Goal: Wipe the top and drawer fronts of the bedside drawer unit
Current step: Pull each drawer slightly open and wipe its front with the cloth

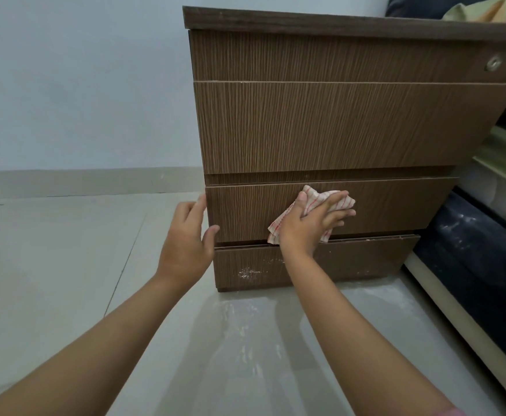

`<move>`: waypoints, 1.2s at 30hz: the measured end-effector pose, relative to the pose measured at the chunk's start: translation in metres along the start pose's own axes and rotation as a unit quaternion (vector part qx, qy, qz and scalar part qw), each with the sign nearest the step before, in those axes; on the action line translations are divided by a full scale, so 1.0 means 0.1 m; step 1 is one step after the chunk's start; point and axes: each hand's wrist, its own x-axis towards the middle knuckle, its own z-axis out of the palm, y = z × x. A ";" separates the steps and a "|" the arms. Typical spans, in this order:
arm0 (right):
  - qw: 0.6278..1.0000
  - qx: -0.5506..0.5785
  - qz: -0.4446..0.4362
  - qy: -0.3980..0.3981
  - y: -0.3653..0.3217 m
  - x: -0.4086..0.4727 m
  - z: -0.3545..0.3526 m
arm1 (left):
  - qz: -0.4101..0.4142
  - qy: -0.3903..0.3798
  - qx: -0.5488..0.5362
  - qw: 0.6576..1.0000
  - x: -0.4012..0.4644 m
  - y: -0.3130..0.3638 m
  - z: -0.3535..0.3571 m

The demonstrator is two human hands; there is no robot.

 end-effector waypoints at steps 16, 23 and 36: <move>0.999 -0.025 -0.034 -0.004 0.13 -0.03 0.00 | -0.137 -0.091 0.040 0.986 -0.37 -0.36 0.49; 0.999 -0.023 -0.044 -0.008 0.15 -0.05 0.02 | -0.130 -0.078 0.039 0.988 -0.33 -0.39 0.51; 0.997 -0.048 -0.067 -0.003 0.22 -0.07 -0.09 | -0.123 -0.074 -0.024 0.989 -0.38 -0.41 0.44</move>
